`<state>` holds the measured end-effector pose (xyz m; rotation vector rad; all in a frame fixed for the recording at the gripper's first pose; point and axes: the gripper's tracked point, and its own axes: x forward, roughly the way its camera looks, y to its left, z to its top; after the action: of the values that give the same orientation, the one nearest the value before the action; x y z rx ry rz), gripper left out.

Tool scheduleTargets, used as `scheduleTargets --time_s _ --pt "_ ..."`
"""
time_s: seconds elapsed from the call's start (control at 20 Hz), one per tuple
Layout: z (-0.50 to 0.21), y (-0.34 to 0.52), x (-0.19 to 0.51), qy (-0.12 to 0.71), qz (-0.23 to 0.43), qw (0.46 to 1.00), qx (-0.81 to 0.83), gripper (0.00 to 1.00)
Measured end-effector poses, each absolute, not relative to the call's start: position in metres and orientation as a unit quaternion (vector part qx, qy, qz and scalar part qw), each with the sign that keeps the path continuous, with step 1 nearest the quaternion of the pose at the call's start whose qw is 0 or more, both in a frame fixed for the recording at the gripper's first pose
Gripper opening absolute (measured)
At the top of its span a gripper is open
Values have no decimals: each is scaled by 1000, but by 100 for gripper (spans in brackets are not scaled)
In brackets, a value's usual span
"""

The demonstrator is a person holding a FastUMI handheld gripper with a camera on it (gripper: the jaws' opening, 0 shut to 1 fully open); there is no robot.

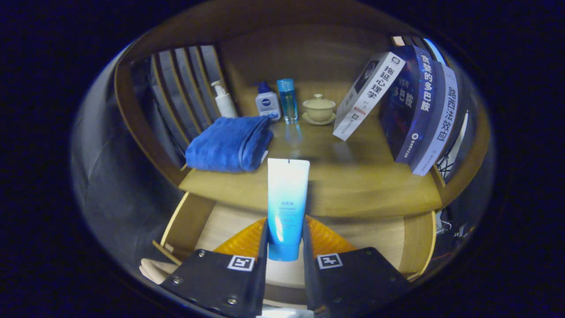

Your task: Pull open the drawer, take out the items inside it, and place them on the countertop above the cabinet.

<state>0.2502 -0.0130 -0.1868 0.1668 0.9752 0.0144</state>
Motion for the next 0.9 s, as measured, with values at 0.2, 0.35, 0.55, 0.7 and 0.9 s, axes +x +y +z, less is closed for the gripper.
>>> scheduleTargets --time_s 0.2,0.35,0.55,0.7,0.9 --pt "-197 -14 290 451 -30 886 98 37" --pt "-206 -16 310 445 -54 886 123 37" --pt "-212 -24 327 433 -75 887 139 37" --pt "-197 -37 340 381 -86 913 116 47" --pt "-168 -36 328 341 -71 932 100 50"
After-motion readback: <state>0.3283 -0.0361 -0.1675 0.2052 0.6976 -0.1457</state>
